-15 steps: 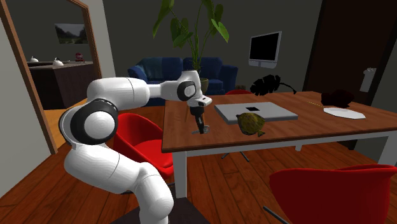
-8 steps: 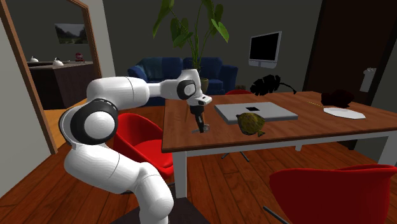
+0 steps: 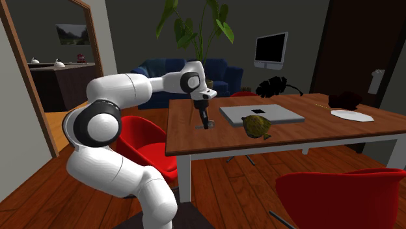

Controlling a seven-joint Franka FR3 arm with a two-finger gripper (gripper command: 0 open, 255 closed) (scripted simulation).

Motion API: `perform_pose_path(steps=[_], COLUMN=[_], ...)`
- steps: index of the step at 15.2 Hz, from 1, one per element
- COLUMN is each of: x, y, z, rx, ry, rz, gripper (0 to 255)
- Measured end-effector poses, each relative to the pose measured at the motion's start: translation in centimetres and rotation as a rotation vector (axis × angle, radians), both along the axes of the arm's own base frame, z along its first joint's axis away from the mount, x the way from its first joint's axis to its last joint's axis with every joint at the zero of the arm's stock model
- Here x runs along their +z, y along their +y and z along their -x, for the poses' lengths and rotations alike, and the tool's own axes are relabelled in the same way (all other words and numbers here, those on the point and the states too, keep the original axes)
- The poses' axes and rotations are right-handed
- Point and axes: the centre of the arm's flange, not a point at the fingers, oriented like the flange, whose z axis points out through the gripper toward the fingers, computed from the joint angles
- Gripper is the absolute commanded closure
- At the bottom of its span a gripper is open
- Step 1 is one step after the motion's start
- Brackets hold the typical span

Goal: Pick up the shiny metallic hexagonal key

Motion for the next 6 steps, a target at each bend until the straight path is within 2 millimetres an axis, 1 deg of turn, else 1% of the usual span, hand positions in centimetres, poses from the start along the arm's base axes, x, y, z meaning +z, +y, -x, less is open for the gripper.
perform_pose_path(steps=[6], x=[2.9], y=[-0.1], z=[-0.1], rx=[0.0], ry=[0.0], rz=[0.0], gripper=[255])
